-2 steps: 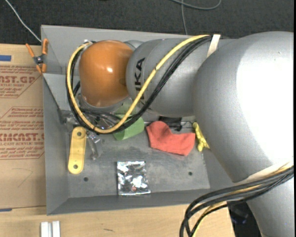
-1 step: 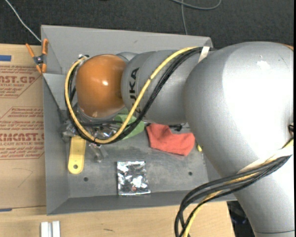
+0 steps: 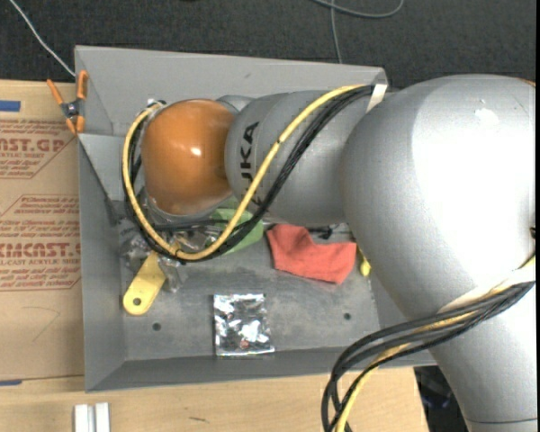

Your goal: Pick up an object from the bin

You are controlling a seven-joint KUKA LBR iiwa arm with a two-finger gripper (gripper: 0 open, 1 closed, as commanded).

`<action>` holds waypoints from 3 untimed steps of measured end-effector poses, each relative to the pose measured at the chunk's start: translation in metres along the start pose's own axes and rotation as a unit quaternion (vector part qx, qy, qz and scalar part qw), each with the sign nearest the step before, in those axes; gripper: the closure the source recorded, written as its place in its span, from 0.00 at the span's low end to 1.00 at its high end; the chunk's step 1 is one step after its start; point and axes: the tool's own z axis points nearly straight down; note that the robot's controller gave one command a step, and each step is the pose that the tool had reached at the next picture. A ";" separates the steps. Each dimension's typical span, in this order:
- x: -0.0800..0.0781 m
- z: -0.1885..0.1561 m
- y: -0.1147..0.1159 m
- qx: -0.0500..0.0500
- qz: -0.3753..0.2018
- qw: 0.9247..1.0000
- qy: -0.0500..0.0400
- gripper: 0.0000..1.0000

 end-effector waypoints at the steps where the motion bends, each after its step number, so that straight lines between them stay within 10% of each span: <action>1: 0.000 0.000 0.000 0.000 0.000 1.000 0.000 1.00; 3: 0.000 -0.019 0.001 -0.001 0.000 1.000 0.000 1.00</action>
Offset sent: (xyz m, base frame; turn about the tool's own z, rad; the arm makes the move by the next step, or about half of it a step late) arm 0.0000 0.0000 0.0484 0.0000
